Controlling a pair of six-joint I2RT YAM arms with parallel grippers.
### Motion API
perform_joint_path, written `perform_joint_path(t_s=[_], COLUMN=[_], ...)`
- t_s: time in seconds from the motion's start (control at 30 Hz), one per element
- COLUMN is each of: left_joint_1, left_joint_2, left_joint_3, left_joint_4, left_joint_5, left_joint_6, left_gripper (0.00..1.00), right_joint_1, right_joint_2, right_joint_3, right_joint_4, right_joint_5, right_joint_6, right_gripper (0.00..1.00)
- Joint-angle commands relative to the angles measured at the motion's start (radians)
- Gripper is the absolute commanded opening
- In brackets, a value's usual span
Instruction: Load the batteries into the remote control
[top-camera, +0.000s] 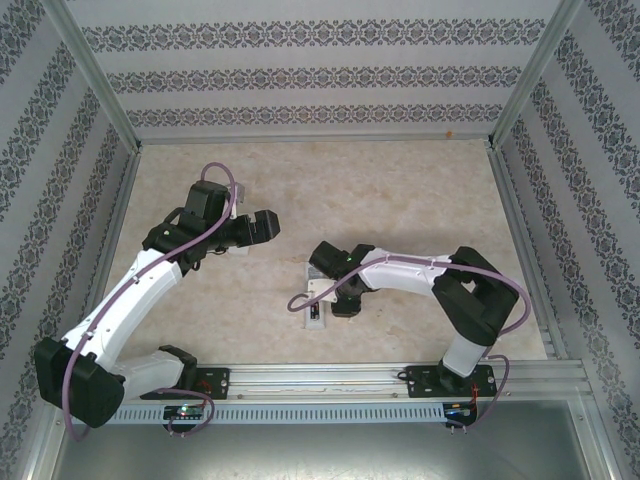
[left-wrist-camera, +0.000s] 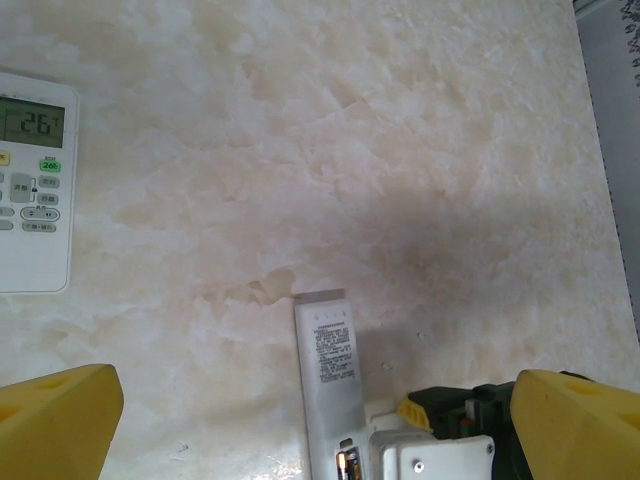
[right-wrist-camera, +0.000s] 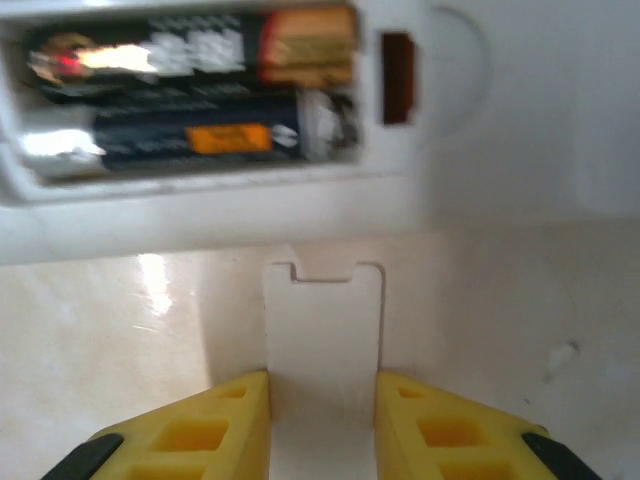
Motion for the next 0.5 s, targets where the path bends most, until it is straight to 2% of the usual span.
perform_joint_path(t_s=[0.0,0.1,0.2,0.37,0.47], left_joint_1=[0.014,0.014,0.015,0.018,0.031], left_joint_2=[-0.011,-0.008,-0.007,-0.010,-0.017], left_joint_3=[-0.001,-0.001,-0.003,-0.003,-0.020], left_joint_4=[-0.014,-0.008,-0.001,-0.013,-0.020], left_joint_5=[0.020,0.027,0.030,-0.017,-0.039], left_joint_6=[0.029,0.033,0.041,-0.004,-0.091], left_gripper=[1.00,1.00,1.00,1.00,1.00], right_joint_1=[-0.005,-0.005,-0.005,-0.001,0.036], right_joint_2=[-0.097,-0.175,-0.222,-0.254,-0.224], right_joint_3=[-0.020,-0.029,-0.013,0.008,0.030], right_joint_4=[0.002,0.015,0.014,0.072,0.077], right_joint_5=[0.072,0.060,0.040,-0.052,-0.037], right_joint_6=[0.113,0.259,0.490,1.039,1.268], right_gripper=[0.30,0.30,0.30,0.30,0.30])
